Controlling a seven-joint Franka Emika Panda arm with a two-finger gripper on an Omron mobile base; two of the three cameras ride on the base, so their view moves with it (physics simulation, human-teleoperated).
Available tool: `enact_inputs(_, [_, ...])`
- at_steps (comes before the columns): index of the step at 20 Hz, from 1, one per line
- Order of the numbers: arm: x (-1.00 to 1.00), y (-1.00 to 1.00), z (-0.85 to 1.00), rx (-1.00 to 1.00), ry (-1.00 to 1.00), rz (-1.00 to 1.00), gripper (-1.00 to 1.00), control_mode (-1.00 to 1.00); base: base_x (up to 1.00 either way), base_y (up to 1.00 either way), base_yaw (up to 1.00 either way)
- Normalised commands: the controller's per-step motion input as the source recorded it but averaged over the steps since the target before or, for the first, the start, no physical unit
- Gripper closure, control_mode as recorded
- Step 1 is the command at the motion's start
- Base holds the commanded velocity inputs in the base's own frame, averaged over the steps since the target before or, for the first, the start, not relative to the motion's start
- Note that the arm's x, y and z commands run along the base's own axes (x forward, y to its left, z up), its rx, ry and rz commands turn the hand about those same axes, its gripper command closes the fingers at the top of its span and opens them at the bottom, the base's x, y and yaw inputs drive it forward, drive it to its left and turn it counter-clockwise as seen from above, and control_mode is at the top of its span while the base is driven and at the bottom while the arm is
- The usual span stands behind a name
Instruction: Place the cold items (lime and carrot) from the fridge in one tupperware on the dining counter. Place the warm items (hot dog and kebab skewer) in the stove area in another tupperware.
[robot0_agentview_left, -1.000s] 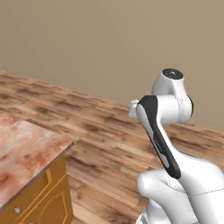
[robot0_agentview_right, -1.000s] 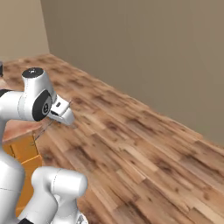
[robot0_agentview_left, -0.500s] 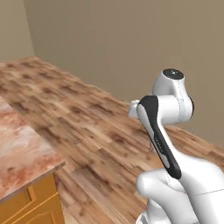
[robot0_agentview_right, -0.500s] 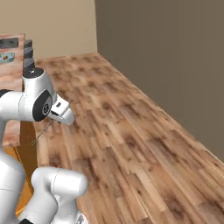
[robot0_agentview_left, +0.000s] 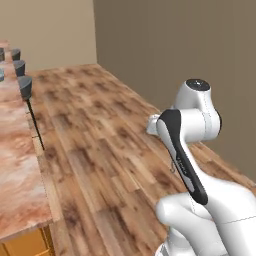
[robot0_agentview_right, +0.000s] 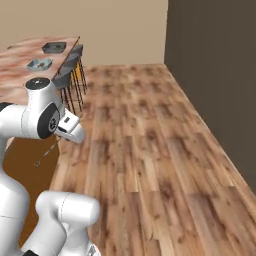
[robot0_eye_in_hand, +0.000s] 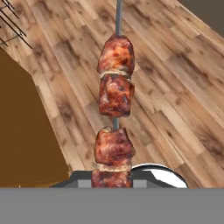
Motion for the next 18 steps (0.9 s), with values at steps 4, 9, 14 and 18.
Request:
enact_inputs(4, [0.00,0.00,0.00,0.00,0.00,0.00,1.00,1.00,1.00,-0.59,0.46])
enact_inputs(9, [0.00,0.00,0.00,0.00,0.00,0.00,1.00,1.00,1.00,-0.59,0.45])
enact_inputs(14, [0.00,0.00,0.00,0.00,0.00,0.00,1.00,1.00,1.00,-0.54,0.44])
enact_inputs(18, [0.00,0.00,0.00,0.00,0.00,0.00,1.00,1.00,1.00,-0.58,0.45])
